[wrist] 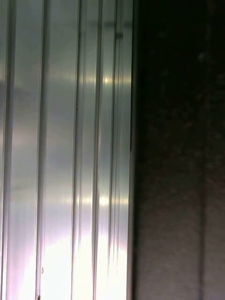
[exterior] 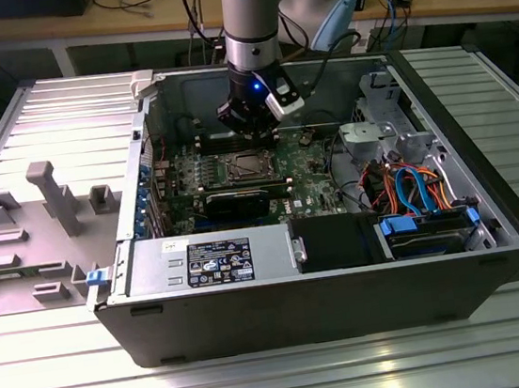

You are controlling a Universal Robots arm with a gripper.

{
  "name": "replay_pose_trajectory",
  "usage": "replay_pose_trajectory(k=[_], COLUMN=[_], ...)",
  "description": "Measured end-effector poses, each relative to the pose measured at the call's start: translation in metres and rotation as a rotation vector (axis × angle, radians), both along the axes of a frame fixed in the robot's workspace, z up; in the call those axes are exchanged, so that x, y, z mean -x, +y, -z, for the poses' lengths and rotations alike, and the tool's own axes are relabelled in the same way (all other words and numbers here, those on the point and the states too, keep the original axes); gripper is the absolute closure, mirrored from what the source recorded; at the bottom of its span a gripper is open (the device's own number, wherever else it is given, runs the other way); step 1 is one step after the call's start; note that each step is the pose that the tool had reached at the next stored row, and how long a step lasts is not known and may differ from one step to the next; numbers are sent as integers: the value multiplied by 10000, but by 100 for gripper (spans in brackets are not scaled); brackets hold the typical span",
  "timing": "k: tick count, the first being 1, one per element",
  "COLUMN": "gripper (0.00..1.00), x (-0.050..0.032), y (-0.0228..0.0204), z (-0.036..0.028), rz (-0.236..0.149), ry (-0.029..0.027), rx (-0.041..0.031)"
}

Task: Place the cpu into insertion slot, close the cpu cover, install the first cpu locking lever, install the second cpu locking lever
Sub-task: 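Install the first cpu locking lever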

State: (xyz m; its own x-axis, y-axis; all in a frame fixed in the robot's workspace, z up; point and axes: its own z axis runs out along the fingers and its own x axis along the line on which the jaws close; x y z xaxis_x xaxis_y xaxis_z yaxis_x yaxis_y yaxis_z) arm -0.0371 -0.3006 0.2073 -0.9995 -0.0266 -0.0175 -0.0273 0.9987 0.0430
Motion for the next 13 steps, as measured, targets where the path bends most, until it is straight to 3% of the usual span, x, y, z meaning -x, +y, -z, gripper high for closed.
replay_pose_trajectory(k=[13], gripper=[89], x=[-3], y=[0], z=[1], rz=[0], ry=[1], rx=[0])
